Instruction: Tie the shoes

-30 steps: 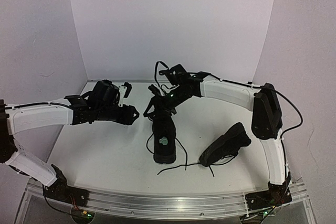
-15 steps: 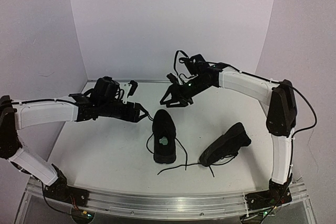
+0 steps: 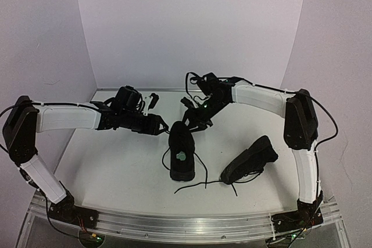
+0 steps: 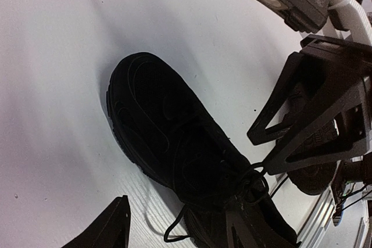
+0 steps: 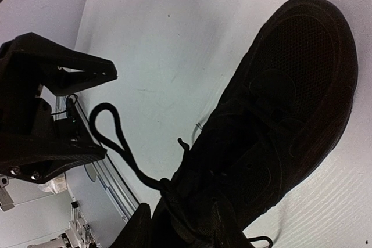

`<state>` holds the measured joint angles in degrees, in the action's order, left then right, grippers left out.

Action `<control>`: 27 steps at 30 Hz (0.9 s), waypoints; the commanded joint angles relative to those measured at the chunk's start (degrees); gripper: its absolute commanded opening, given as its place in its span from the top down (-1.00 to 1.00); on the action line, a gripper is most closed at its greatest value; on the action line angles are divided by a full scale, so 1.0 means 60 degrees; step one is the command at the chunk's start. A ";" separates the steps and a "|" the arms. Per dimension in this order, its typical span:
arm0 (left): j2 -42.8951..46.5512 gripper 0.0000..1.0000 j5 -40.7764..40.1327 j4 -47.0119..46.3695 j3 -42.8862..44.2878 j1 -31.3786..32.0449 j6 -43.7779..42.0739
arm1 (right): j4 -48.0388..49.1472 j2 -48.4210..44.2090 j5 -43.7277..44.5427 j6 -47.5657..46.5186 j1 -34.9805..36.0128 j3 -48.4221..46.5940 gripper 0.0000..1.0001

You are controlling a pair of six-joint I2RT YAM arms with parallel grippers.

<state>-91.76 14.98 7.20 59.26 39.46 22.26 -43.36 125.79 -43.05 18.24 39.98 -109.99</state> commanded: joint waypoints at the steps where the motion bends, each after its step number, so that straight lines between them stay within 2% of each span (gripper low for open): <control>1: -0.0085 -0.10 0.0337 -0.0350 0.0573 -0.0100 0.0050 | -0.0426 0.0304 0.0033 -0.0436 0.0144 -0.0803 0.44; 8: -0.0193 0.04 0.0479 -0.0306 0.0637 -0.0249 0.0011 | -0.0637 0.0362 0.0076 -0.0634 0.0208 -0.0889 0.65; 15: -0.0282 0.05 0.0610 -0.0306 0.0672 -0.0318 -0.0003 | -0.0998 0.0538 -0.0059 -0.0956 0.0264 -0.1166 0.54; 27: -0.0335 0.05 0.0750 -0.0253 0.0715 -0.0351 -0.0089 | -0.1276 0.0758 0.0128 -0.1151 0.0376 -0.1372 0.51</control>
<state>-93.19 18.38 6.98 60.77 37.80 22.50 -49.72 128.90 -43.08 12.48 41.85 -115.86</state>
